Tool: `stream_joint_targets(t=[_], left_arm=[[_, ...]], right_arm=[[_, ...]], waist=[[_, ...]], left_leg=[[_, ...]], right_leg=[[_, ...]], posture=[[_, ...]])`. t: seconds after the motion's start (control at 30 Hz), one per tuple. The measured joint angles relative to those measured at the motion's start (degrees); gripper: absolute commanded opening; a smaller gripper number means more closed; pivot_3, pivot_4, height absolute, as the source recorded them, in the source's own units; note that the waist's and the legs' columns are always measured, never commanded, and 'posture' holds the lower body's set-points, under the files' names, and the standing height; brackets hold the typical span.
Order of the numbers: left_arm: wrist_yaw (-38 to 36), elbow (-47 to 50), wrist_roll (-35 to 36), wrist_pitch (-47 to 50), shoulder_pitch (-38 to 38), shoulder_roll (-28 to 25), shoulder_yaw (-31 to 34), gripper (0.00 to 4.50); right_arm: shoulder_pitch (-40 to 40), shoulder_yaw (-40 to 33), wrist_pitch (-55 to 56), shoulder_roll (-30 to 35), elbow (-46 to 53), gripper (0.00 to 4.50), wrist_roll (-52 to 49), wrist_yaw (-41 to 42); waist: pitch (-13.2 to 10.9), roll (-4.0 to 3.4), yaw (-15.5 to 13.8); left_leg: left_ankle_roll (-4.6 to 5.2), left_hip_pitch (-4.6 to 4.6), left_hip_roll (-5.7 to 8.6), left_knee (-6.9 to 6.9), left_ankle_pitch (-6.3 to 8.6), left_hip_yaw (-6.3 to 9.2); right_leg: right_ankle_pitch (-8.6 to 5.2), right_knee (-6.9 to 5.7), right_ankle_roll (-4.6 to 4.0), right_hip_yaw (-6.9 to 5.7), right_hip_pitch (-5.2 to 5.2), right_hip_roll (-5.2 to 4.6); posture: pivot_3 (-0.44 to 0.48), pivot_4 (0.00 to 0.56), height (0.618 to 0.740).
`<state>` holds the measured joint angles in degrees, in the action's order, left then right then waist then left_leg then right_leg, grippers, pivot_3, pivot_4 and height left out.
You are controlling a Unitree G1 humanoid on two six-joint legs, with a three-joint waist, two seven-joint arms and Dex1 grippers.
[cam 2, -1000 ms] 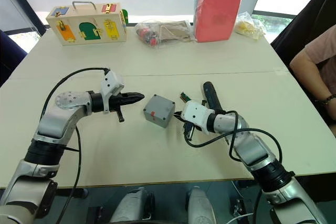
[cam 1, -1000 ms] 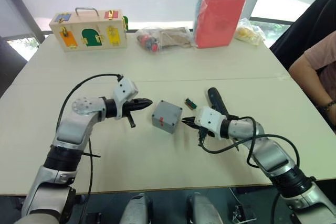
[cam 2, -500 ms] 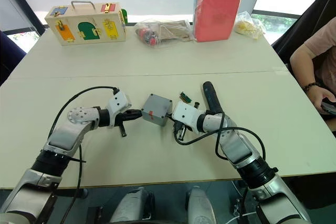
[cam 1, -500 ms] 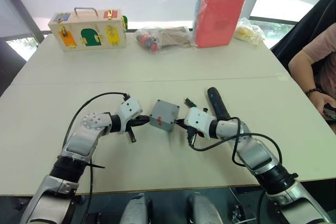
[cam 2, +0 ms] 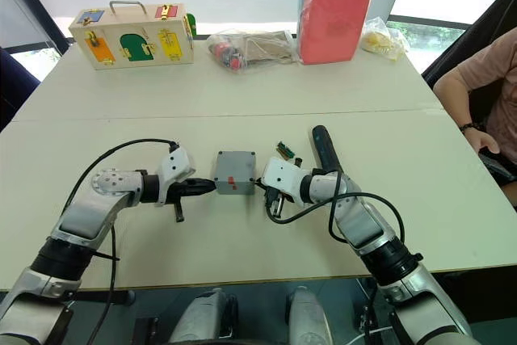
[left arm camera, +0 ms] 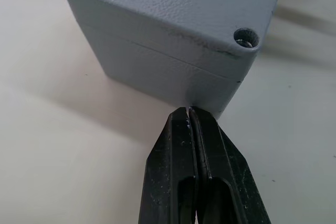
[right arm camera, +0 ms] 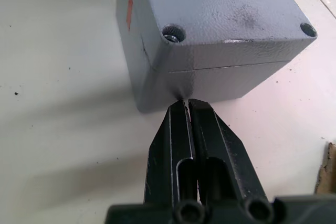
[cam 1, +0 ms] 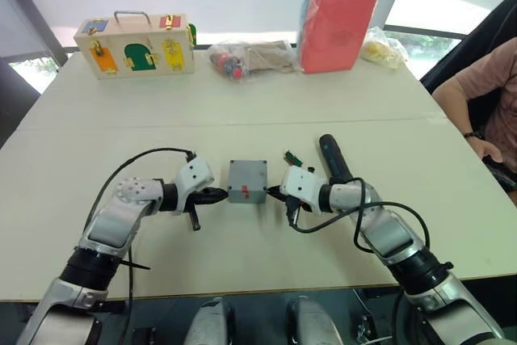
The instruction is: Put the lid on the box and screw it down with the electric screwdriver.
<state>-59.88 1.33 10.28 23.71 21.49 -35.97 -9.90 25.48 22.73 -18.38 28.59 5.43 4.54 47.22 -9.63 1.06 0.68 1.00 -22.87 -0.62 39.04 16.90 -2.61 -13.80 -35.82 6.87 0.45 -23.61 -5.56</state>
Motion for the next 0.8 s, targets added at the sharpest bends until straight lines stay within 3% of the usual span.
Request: stream_joint_targets(t=[0.8], left_arm=[[-0.94, 3.42, 0.16, 0.78, -2.59, -1.79, -0.09, 0.0]], right_arm=[[0.27, -0.05, -1.15, -0.34, 0.45, 0.05, 0.33, 4.01]], waist=[[0.0, 0.0, 0.03]], left_leg=[[0.0, -0.05, -0.01, 0.0, 0.0, 0.01]], right_leg=[[0.0, 0.0, 0.0, 0.0, -0.06, 0.0]], posture=[[0.0, 0.15, 0.73]])
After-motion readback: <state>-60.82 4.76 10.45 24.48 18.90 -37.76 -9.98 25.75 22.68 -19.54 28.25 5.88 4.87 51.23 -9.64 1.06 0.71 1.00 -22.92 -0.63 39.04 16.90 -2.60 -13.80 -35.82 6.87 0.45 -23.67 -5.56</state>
